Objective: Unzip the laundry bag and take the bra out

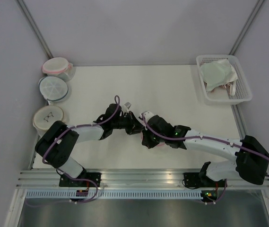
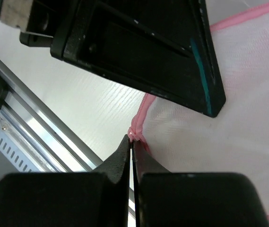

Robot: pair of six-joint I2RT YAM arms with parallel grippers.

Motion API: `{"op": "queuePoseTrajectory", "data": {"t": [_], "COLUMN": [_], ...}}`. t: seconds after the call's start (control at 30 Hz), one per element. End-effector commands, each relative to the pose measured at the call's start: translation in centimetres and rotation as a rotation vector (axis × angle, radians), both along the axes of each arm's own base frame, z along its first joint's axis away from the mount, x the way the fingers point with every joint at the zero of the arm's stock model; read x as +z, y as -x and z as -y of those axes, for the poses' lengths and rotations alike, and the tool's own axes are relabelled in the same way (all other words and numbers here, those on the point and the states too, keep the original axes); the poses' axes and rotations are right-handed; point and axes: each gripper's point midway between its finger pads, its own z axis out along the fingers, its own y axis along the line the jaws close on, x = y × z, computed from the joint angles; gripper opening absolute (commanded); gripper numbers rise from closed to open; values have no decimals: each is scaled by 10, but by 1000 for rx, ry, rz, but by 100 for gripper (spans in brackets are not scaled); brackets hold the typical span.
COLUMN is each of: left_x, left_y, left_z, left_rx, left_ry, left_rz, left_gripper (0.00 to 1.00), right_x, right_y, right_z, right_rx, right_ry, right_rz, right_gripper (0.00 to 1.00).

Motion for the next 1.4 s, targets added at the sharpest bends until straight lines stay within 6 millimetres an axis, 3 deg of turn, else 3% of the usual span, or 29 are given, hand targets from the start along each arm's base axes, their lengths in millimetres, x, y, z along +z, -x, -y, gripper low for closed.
{"op": "queuePoseTrajectory", "data": {"t": [0.0,0.13,0.23,0.33,0.47,0.7,0.87,0.93,0.97,1.0,1.1,1.2,1.27,1.3,1.33,1.37], "left_x": [14,11,2,-9,-14,-19,-34,-30,-38,-28,-24,-18,-17,-30,-11,-10], "left_y": [-14,-26,-39,-52,-52,-45,-46,-61,-65,-79,-108,-128,-138,-128,-129,-122], "left_z": [-1,-8,-16,-27,-31,-31,-32,-27,-26,-19,-7,-11,-25,-37,-47,-54], "left_rx": [25,27,19,6,-87,-245,-321,-333,-339,-343,-327,-238,-129,-75,-2,27], "left_ry": [39,-7,-71,-113,-95,-118,-156,-164,-166,-149,-142,-176,-262,-314,-344,-356], "left_rz": [56,91,102,105,87,118,91,133,115,160,197,181,194,147,204,199], "left_gripper": [3,2,2,2,2,2,2,3,8,16,57,62,62,63,63,63], "right_x": [8,6,-5,-16,-27,-22,-12,-10,-9,-8,-6,-8,-10,-13,-15,-19], "right_y": [-5,-10,-14,-20,-31,-81,-116,-122,-124,-124,-122,-118,-114,-113,-110,-108], "right_z": [-1,9,28,54,87,137,141,140,137,135,132,134,138,137,137,137], "right_rx": [-12,-59,-116,-190,-306,-551,-636,-640,-642,-639,-639,-637,-639,-642,-638,-636], "right_ry": [-5,41,146,297,465,718,744,738,720,712,670,659,665,657,652,646], "right_rz": [38,47,47,51,89,251,304,309,309,306,302,292,285,276,266,255], "right_gripper": [1,0,0,0,1,0,0,0,0,0,0,0,1,0,0,1]}}
